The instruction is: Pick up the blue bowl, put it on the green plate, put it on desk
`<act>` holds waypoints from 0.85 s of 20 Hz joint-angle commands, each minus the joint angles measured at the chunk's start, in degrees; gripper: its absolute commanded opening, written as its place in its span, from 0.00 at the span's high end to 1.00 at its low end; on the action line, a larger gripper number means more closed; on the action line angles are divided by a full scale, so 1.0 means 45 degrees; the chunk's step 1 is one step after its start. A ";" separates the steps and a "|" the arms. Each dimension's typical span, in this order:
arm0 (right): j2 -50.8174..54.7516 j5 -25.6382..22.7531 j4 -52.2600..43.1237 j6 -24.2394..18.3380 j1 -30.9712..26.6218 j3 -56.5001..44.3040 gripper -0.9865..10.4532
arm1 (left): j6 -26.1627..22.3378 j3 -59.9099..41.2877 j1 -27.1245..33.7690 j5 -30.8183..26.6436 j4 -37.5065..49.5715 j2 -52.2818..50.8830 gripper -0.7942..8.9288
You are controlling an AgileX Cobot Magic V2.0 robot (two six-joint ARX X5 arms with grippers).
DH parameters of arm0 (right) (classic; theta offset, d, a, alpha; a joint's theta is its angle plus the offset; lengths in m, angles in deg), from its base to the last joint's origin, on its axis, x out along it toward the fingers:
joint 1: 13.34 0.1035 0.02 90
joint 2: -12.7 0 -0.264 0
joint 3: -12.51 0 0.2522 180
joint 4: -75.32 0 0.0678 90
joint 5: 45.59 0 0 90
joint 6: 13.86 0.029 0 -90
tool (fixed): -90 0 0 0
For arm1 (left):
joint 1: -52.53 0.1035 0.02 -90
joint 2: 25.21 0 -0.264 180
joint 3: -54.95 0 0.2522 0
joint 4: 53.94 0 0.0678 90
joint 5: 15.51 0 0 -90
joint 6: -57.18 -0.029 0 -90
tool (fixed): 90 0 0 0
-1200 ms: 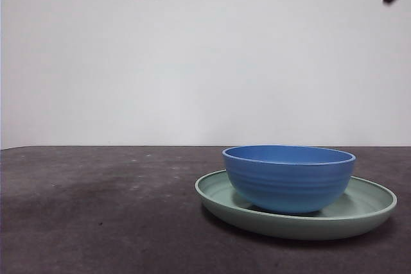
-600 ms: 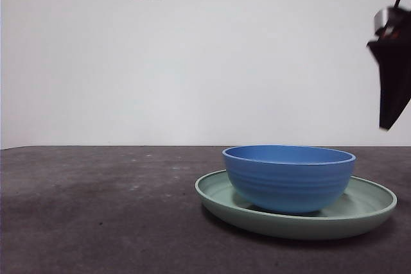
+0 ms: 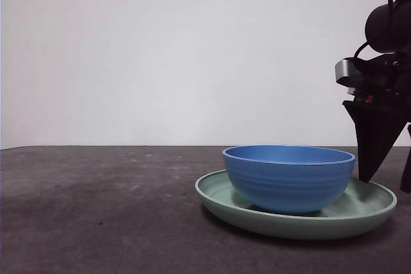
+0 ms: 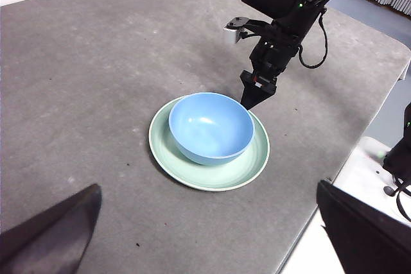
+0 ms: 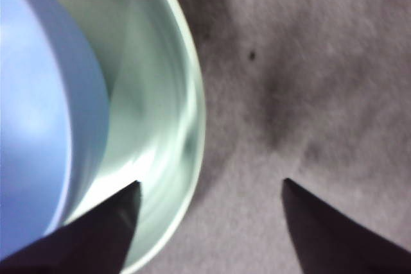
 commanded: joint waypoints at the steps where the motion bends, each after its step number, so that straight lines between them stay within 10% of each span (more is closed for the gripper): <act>1: -0.0301 0.0092 -0.0287 -0.0087 0.0155 0.0194 0.65 | 0.0029 0.0175 -0.0053 0.0058 0.0141 0.0049 0.34; 17: -0.1642 0.0996 -0.1166 0.0005 0.0340 0.0194 0.91 | 0.0039 0.0175 -0.0053 0.0058 0.0087 0.0049 0.34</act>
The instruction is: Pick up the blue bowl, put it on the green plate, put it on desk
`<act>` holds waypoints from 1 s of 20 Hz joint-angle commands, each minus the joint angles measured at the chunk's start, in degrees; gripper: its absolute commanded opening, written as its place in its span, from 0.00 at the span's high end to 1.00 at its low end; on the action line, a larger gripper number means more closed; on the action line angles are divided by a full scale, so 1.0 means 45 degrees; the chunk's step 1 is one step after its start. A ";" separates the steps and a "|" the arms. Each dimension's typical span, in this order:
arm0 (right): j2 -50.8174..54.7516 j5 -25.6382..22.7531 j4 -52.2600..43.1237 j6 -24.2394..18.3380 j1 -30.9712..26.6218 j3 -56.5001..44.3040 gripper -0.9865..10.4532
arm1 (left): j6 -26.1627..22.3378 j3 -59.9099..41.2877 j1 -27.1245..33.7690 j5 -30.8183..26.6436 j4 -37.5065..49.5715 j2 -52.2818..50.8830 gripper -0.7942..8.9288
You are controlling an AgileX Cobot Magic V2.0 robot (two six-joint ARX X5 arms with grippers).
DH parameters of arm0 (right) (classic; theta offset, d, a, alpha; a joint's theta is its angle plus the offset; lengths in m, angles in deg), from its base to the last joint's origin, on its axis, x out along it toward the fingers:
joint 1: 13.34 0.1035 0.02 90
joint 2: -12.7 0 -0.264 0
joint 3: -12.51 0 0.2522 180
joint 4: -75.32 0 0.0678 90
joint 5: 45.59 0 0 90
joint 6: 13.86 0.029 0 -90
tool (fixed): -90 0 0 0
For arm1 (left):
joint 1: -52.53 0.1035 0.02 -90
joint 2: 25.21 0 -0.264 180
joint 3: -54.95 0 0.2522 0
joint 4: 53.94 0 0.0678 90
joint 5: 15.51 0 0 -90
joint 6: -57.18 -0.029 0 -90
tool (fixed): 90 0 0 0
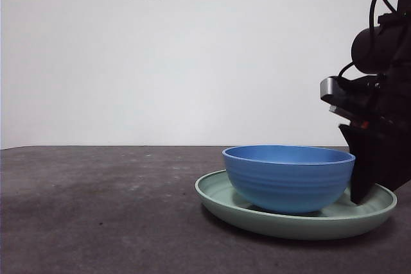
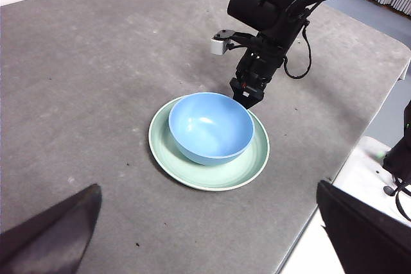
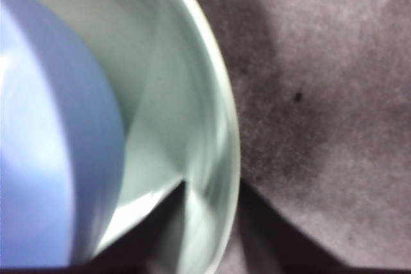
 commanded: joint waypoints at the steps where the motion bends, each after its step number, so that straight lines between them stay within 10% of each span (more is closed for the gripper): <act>1: -0.0374 0.0034 -0.0049 0.0024 0.0068 0.0194 0.91 | 0.0039 0.0175 -0.0053 0.0058 0.0058 0.0049 0.34; 20: -0.0602 0.1656 0.0563 0.2613 0.2059 0.3220 0.91 | 0.0034 0.0175 -0.0053 0.0058 -0.0219 0.0049 0.34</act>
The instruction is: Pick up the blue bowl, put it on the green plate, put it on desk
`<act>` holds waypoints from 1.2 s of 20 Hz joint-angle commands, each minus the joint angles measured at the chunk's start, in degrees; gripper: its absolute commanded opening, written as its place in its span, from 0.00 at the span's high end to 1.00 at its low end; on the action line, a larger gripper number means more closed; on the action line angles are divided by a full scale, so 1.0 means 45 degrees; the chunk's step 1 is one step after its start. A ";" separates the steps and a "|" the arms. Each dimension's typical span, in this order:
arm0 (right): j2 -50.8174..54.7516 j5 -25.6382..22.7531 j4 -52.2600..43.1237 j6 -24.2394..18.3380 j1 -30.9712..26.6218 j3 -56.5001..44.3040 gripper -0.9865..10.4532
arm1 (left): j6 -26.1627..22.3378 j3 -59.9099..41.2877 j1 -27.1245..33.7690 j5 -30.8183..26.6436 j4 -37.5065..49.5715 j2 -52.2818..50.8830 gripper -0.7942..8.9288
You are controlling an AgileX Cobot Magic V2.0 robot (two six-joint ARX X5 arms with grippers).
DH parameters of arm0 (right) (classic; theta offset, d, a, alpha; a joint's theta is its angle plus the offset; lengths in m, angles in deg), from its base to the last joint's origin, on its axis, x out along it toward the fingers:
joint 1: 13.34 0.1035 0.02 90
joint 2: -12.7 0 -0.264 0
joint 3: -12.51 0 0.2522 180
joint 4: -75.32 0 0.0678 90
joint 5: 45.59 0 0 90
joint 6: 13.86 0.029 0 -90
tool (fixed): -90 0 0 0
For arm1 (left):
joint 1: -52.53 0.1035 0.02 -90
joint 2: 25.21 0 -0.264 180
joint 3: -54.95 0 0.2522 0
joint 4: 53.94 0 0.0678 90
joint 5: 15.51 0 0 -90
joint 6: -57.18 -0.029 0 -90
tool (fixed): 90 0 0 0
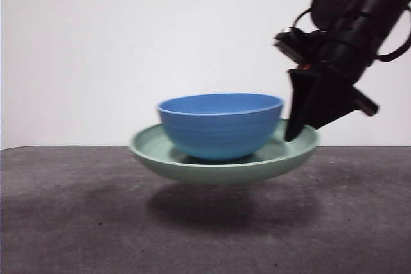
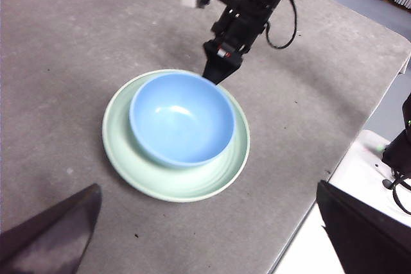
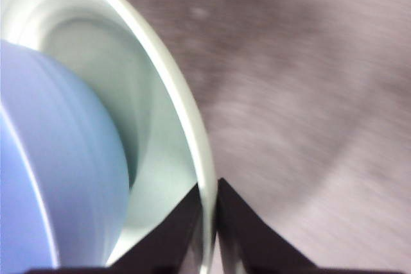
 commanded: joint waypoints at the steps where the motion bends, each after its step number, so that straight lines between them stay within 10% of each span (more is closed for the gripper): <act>1: -0.0646 0.0049 -0.0860 0.1030 0.0758 0.0214 0.91 | 0.0039 0.0170 -0.0053 0.0058 0.0078 0.0049 0.34; 13: -0.2633 0.0049 -0.1865 0.1637 0.1554 0.0204 0.90 | 0.0039 0.0170 -0.0053 0.0058 0.0068 0.0049 0.34; 17: -0.2633 -0.0277 -0.1860 0.1666 0.1554 0.0209 0.67 | 0.0034 0.0170 -0.0053 0.0058 0.0087 0.0049 0.34; 24: -0.2011 -0.1409 -0.0175 0.1297 0.1273 0.1836 0.63 | 0.0034 0.0170 -0.0053 0.0058 0.0073 0.0049 0.34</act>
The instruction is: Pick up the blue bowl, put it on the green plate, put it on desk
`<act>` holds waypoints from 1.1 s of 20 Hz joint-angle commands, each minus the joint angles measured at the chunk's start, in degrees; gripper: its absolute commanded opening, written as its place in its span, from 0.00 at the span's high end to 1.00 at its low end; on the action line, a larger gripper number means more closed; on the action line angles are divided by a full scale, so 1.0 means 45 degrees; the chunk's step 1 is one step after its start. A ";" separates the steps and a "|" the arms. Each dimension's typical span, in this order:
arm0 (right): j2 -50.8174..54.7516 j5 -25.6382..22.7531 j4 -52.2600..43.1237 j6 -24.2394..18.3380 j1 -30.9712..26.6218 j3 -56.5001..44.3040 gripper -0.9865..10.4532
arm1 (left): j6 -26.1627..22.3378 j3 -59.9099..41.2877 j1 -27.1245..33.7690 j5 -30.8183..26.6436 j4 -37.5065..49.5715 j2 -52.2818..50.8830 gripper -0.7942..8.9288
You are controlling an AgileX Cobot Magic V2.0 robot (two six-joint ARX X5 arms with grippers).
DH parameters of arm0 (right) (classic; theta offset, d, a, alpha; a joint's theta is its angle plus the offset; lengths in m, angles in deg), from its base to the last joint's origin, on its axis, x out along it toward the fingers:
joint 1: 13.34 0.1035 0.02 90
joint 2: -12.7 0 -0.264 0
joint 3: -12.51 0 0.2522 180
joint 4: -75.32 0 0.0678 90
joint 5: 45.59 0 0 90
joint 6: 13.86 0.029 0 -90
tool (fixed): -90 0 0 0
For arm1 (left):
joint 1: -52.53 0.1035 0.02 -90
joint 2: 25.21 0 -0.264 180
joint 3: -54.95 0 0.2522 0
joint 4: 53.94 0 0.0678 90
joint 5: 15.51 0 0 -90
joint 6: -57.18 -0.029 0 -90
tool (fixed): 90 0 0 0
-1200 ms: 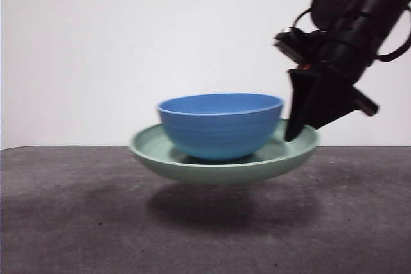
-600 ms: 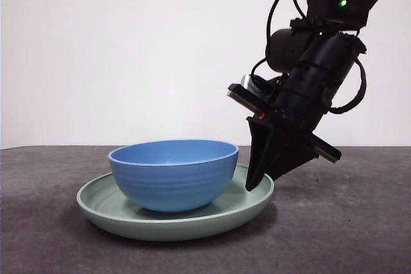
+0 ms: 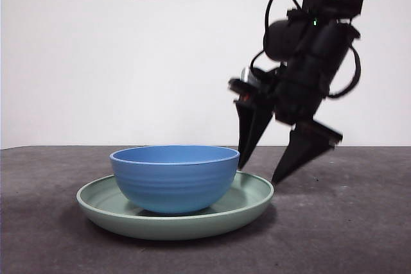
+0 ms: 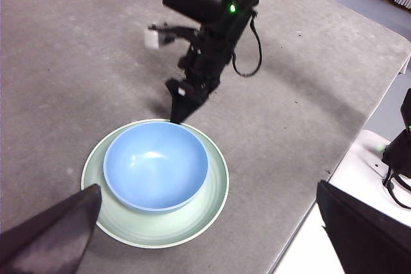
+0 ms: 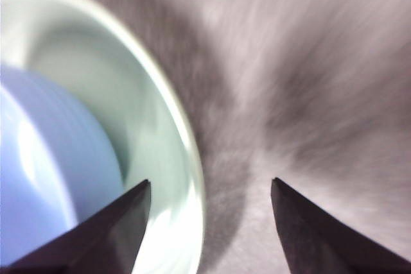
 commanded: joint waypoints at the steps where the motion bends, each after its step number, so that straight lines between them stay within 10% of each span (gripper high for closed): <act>1: 0.0559 -0.0617 0.0826 -0.0340 0.0015 0.0991 0.61 | 0.0034 0.0170 -0.0053 0.0053 0.0044 0.0049 0.34; 12: 0.6397 -0.4056 0.5430 -0.1049 0.0835 0.1506 0.44 | 0.0039 0.0170 -0.0170 0.0053 0.0010 0.0049 0.34; 22: 1.3007 -0.4148 0.5314 0.0005 0.2647 -0.3594 0.44 | 0.0491 0.0170 -0.0170 0.0053 -0.0015 0.0049 0.34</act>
